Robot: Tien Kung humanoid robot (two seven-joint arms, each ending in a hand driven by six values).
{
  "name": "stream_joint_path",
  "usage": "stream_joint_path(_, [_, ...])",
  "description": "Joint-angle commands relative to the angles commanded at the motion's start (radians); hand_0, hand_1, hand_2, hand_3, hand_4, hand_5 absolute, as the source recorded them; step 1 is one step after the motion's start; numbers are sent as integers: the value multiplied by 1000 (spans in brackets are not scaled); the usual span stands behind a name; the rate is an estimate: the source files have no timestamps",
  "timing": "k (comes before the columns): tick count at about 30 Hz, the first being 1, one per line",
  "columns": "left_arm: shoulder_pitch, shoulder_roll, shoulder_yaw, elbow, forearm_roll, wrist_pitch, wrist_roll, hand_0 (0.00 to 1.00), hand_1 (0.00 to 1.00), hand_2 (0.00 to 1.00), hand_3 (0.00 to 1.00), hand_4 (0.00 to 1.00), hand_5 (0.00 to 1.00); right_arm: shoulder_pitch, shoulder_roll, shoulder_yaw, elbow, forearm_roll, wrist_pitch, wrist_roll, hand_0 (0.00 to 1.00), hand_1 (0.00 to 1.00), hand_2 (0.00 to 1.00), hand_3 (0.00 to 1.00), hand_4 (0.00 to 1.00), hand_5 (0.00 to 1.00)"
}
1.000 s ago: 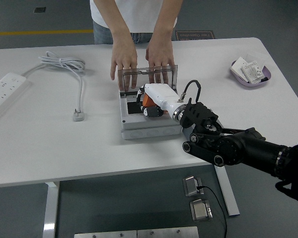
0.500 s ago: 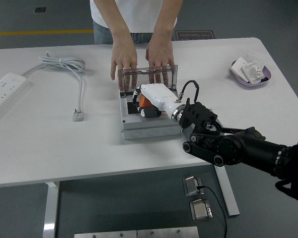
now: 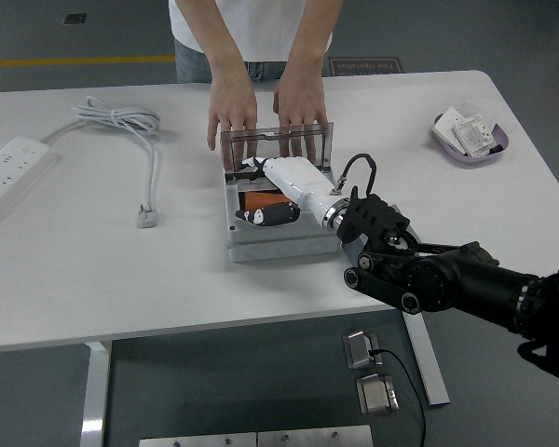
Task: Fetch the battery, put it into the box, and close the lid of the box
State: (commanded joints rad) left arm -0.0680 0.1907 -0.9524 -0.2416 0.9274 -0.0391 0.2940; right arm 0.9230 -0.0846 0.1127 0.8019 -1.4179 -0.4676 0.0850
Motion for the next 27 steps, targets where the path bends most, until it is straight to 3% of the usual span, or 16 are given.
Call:
stream_joint_path(4, [1, -2, 1, 0, -1, 0, 0, 571, 638, 593, 599, 622, 154, -8, -14, 21, 40, -13, 2, -15, 743, 687, 682, 871, 950, 557])
stream_joint_path(16, [11, -7, -4, -1, -1, 2, 3, 570, 638, 593, 599, 622, 153, -19, -112, 156, 267, -53, 44, -71, 737, 682, 683, 866, 978, 589])
stream_joint_path(21, [10, -7, -5, -1, 1, 1, 4, 570, 638, 593, 600, 622, 152, 10, -129, 188, 272, -53, 54, -78, 734, 678, 683, 863, 979, 592])
stream_joint_path(27, [5, -2, -8, -1, 6, 0, 6, 570, 639, 592, 600, 621, 151, 79, -142, 179, 204, -7, 75, -69, 730, 675, 684, 857, 980, 593])
